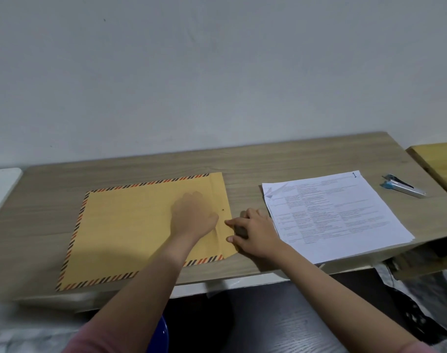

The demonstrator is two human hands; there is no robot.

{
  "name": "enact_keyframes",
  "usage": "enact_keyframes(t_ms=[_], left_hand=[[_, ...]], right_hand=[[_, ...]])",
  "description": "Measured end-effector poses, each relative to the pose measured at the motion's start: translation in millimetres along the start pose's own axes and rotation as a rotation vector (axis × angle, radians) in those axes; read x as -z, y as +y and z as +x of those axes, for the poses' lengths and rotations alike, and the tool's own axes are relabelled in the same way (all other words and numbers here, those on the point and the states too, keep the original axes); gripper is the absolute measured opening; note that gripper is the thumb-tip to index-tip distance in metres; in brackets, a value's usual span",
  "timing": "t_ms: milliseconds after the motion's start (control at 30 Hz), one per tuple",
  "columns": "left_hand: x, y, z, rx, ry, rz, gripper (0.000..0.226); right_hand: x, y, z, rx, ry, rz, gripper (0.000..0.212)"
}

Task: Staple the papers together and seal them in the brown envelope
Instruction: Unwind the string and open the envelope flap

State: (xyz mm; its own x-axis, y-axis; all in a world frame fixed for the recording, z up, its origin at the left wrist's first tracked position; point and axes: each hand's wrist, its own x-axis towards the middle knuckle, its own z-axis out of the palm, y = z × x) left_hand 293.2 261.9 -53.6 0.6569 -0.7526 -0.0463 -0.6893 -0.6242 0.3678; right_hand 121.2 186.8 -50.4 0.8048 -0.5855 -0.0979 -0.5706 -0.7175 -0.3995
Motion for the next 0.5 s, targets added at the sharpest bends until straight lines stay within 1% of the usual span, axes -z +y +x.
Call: enact_keyframes(t_ms=[67,167,233,333,400,500], left_hand=[[0.5,0.9,-1.2,-0.032,0.016,-0.057,0.055],[1.3,0.2,-4.3,-0.133,-0.011,-0.11,0.042],[2.3,-0.7,-4.6,-0.174,-0.018,-0.073,0.036],[4.0,0.5,-5.2,-0.164,0.011,0.018,0.026],[6.1,2.2,-5.9,-0.128,0.017,0.017,0.028],[7.7,3.5,-8.6,-0.118,0.0,0.005,0.049]], right_hand=[[-1.8,3.2,1.1,0.01,0.005,0.018,0.051],[-4.7,7.0,1.8,0.027,0.013,0.041,0.05],[-6.1,8.6,2.1,0.037,0.017,0.056,0.05],[-5.1,9.4,3.1,0.044,0.01,0.054,0.05],[-3.6,10.2,3.5,0.045,0.003,0.04,0.05],[-2.1,12.6,3.9,0.048,0.016,0.011,0.05]])
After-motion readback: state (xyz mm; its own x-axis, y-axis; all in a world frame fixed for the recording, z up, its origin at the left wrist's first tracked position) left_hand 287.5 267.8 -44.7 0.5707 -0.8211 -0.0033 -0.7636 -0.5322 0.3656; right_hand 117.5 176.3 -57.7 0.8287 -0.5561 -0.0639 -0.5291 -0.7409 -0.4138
